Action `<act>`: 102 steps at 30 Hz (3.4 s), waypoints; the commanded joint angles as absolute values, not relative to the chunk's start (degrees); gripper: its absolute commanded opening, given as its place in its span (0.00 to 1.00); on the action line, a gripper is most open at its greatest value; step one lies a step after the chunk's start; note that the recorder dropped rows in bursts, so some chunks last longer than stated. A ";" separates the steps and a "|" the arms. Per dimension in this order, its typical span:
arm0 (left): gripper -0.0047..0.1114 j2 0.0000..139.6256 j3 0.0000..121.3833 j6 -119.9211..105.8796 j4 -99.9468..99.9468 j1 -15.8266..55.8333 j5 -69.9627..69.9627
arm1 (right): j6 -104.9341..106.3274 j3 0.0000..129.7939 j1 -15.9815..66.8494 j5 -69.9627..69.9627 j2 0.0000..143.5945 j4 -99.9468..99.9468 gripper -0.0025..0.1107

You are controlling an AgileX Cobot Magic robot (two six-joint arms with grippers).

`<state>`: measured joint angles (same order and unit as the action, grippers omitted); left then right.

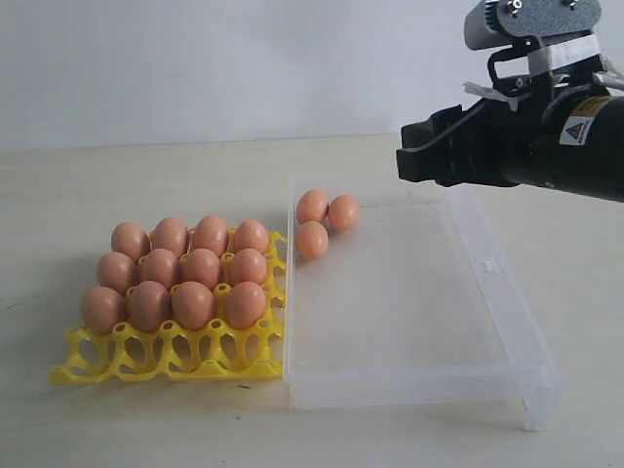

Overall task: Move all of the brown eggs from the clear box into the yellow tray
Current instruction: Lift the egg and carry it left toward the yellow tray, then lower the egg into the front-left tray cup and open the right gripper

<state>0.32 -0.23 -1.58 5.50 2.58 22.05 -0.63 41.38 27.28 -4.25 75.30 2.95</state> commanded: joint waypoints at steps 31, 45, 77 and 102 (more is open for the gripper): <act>0.04 0.00 0.00 -1.30 5.44 2.86 21.69 | 1.92 33.30 27.30 -20.77 73.81 3.66 0.02; 0.04 0.00 0.00 -1.30 5.44 2.86 21.69 | -28.74 29.59 27.30 -37.17 79.98 -32.00 0.02; 0.04 0.00 0.00 -1.30 5.44 2.86 21.69 | -97.94 86.89 48.96 -35.67 122.90 -99.95 0.02; 0.04 0.00 0.00 -1.30 5.44 2.86 21.69 | -71.68 93.05 48.96 -34.83 133.68 -90.02 0.02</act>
